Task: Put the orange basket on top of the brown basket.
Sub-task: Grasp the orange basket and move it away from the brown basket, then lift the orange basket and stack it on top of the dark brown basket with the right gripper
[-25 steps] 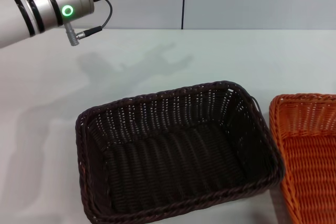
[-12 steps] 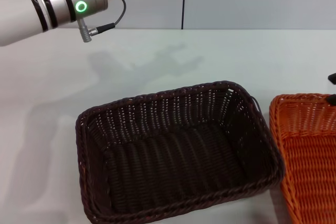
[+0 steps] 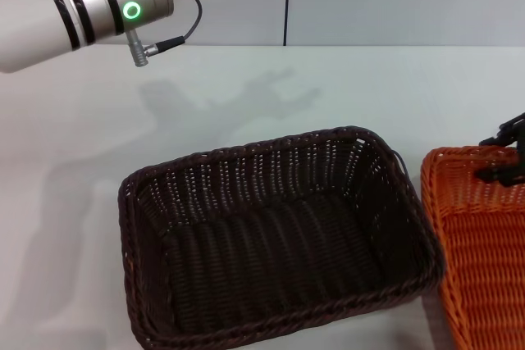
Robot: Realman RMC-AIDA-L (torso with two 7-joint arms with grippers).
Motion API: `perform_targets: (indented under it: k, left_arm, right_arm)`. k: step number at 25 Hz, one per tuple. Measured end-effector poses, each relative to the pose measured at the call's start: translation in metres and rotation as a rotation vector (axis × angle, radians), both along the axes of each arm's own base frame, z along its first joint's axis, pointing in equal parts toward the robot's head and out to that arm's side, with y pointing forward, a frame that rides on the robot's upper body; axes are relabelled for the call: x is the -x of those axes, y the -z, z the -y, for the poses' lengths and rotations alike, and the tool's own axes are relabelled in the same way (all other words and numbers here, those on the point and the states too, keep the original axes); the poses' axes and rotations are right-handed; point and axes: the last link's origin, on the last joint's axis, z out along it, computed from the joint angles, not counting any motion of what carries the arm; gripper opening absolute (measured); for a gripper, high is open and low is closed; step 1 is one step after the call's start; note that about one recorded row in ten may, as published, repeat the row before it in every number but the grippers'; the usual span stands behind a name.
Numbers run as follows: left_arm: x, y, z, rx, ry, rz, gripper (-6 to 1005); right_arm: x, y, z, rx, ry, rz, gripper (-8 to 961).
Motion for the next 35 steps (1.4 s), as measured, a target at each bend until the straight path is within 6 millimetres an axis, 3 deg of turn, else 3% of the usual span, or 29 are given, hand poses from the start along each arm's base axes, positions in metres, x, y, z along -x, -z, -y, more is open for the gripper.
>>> perform_targets:
  k: [6,9,14,16,17,19,21,25,30,35]
  left_arm:
    - [0.004,-0.001,0.000,0.000,-0.013,0.004,827]
    - [0.007,-0.001,0.000,-0.001,-0.022,0.010,827]
    - [0.012,0.002,0.001,0.010,-0.042,0.023,827]
    - [0.014,0.003,0.002,0.015,-0.041,0.021,827]
    - [0.016,0.004,0.003,0.018,-0.042,0.021,827]
    - [0.020,0.004,0.006,0.024,-0.044,0.021,827]
    - [0.023,0.003,0.007,0.026,-0.046,0.023,827]
    - [0.032,0.000,0.013,0.034,-0.048,0.032,827]
    - [0.039,-0.001,0.018,0.038,-0.057,0.037,827]
    - [0.049,-0.008,0.026,0.036,-0.045,0.053,827]
  right_arm:
    - [-0.008,0.007,0.007,0.020,0.005,0.035,425]
    - [-0.017,0.002,0.013,0.026,0.040,0.052,353]
    - [-0.039,-0.029,0.033,-0.003,0.137,0.070,234]
    - [-0.050,-0.055,0.050,-0.042,0.207,0.033,224]
    - [-0.050,-0.055,0.050,-0.042,0.207,0.033,220]
    - [-0.061,-0.079,0.069,-0.071,0.284,-0.032,210]
    - [-0.068,-0.090,0.080,-0.093,0.334,-0.065,202]
    - [-0.090,-0.101,0.106,-0.139,0.466,-0.113,184]
    - [-0.102,-0.107,0.119,-0.200,0.514,-0.165,160]
    - [-0.113,-0.125,0.141,-0.392,0.522,-0.378,149]
